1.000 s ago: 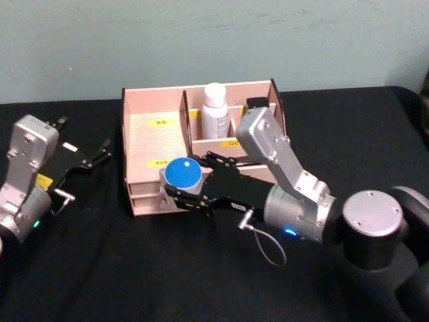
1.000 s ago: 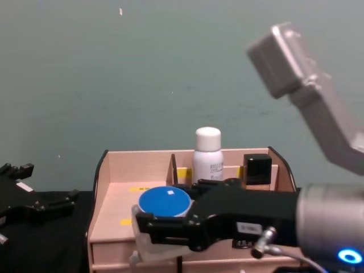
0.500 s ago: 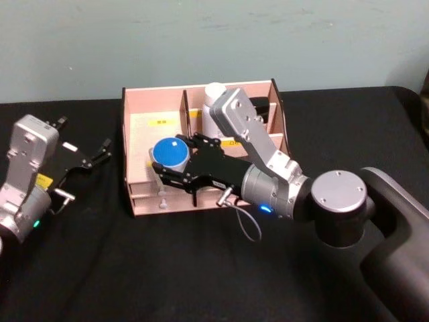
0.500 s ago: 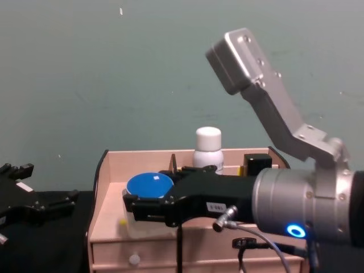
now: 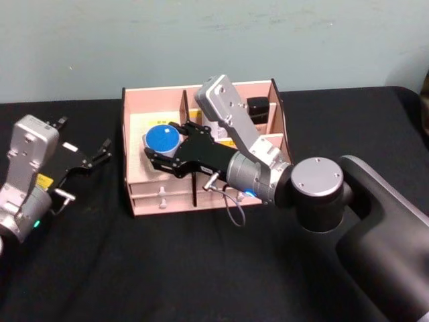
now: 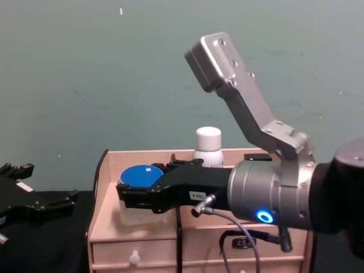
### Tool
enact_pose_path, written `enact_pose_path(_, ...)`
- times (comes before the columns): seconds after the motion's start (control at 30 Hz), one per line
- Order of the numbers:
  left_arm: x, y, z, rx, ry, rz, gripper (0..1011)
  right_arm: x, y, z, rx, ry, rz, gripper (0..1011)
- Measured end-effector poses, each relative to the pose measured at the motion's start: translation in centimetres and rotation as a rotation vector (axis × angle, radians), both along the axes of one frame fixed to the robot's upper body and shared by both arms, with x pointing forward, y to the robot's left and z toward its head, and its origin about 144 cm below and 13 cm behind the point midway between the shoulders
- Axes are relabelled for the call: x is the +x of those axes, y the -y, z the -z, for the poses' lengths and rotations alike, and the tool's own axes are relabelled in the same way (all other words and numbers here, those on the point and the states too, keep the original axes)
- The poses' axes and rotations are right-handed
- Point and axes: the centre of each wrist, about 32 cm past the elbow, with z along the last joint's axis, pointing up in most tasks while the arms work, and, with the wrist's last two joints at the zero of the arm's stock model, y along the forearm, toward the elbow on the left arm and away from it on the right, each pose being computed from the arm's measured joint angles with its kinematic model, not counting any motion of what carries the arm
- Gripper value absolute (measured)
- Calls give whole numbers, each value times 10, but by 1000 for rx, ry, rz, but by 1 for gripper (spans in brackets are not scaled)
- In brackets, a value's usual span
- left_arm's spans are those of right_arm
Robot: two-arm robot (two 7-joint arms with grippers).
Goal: Pick up the facial cleanser and watermelon frost from the table and place them into the tiered storage box.
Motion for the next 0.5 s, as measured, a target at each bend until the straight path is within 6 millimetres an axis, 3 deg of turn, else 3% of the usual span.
enact_pose_path(0.5,0,0,0,0,0,0,1010,8,-7,3,-17,6,25,730)
